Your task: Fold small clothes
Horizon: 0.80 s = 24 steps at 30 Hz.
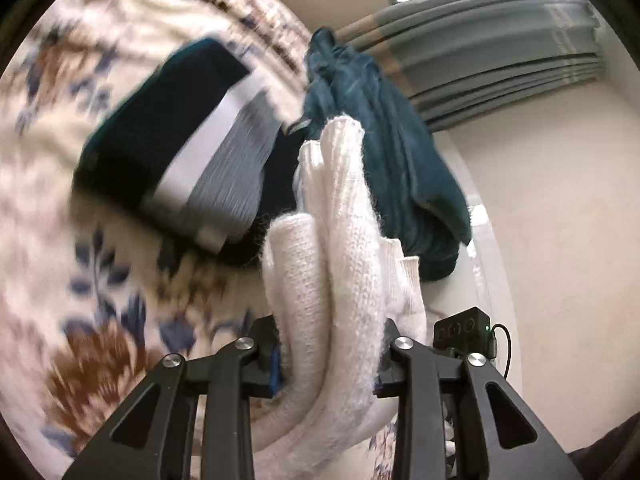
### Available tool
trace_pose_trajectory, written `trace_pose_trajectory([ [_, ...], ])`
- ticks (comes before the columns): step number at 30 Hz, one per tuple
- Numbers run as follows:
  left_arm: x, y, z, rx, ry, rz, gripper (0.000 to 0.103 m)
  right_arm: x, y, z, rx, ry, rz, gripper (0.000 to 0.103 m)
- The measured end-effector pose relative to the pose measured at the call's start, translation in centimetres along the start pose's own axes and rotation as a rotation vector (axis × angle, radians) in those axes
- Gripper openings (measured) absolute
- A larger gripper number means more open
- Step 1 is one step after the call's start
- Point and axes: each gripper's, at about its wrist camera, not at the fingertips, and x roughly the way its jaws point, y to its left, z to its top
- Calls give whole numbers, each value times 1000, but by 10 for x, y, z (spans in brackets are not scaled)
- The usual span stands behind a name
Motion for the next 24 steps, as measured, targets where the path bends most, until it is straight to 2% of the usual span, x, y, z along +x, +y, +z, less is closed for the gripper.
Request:
trace_pose_trajectory([
  [3,-3,-17,44,48,-12,3,27,-5,29,33,-11,-32,9,37],
  [7,6,-25,113,99,-5,8,27,13,66,82,-1,-78,12,37],
  [9,18,-17,146,107,8,17,27,28,75,108,16,-95,13,37],
  [12,45,15,189,84,45,58,27,65,79,147,55,-106,-12,37],
  [16,84,63,213,43,122,132,28,107,59,193,100,-71,-78,38],
  [20,103,104,226,-36,176,151,30,133,40,213,116,-30,-145,38],
  [22,104,110,228,-51,186,151,33,139,31,221,129,-11,-152,41],
  [24,102,108,228,-46,199,157,36,141,31,225,130,7,-178,55],
])
